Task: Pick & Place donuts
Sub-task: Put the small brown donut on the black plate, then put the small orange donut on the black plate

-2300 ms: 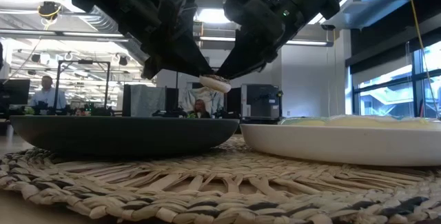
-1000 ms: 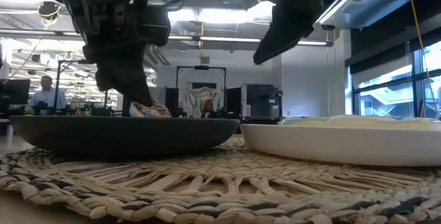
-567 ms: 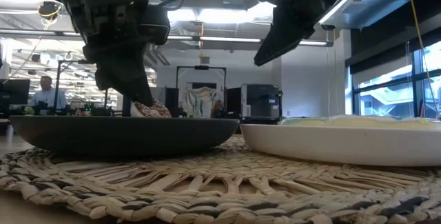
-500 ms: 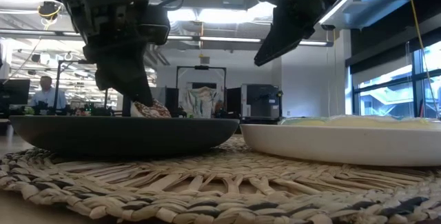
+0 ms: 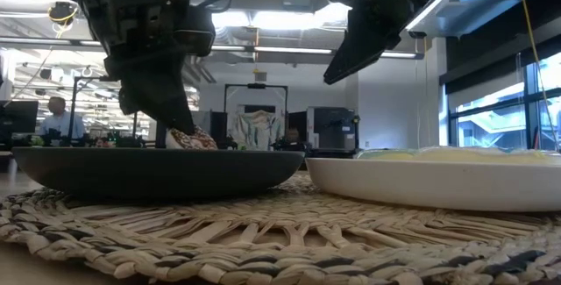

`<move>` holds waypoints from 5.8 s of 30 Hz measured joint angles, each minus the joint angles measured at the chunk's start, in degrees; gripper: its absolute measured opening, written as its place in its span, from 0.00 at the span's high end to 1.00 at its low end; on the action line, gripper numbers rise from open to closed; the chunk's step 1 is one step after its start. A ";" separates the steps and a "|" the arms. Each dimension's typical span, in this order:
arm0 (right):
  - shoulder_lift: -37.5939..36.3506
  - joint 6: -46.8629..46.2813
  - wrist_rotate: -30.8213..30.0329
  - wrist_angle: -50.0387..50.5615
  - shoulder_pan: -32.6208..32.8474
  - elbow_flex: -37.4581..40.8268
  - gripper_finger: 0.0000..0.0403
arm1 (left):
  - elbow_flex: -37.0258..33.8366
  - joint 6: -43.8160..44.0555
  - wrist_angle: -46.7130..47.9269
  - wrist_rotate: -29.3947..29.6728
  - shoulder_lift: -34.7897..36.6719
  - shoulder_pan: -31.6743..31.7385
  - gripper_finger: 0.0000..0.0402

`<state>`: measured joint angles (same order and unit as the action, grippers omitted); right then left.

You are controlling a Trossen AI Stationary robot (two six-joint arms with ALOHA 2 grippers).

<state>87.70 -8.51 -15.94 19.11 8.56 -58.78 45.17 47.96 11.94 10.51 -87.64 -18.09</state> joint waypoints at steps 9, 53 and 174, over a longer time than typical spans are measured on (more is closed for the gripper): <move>0.00 0.00 0.04 0.02 0.00 0.00 0.60 | 0.00 0.94 -0.09 1.72 0.00 -1.50 0.93; 0.00 0.15 0.04 0.03 -0.01 0.00 0.60 | -0.04 1.23 -0.13 -0.32 -2.40 -1.26 0.73; -4.39 -11.87 -11.87 18.71 4.41 0.02 0.60 | -3.02 6.40 22.73 6.79 14.25 13.44 0.98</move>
<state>83.31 -20.39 -27.81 37.83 12.96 -58.76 42.14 54.36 34.67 17.30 -73.38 -4.66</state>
